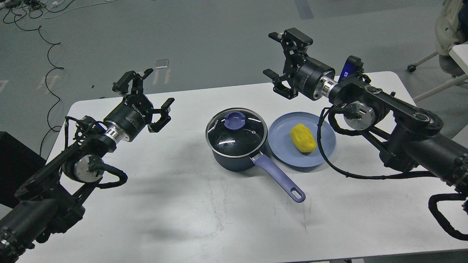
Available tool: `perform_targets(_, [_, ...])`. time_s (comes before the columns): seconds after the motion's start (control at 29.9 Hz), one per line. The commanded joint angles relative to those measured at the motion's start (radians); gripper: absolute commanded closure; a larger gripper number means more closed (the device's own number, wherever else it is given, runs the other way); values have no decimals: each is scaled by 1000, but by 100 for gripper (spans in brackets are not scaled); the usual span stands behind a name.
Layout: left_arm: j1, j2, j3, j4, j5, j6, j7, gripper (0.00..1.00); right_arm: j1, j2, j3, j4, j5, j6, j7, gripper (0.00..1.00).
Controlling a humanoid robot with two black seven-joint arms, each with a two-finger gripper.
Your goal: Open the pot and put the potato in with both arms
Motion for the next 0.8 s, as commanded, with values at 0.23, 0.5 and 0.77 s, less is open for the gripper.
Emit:
perform_targets(0.23, [-14, -21, -9, 5, -1, 33, -23, 2, 10, -100, -17, 5, 6, 6, 5, 0])
perform_targets(0.5, [-37, -23, -6, 6, 79, 97, -41, 2, 12, -116, 5, 7, 8, 9, 5, 0])
perform_targets(0.77, [-39, -13, 8, 51, 154, 68, -113, 2, 2, -108, 3, 5, 6, 11, 2, 0])
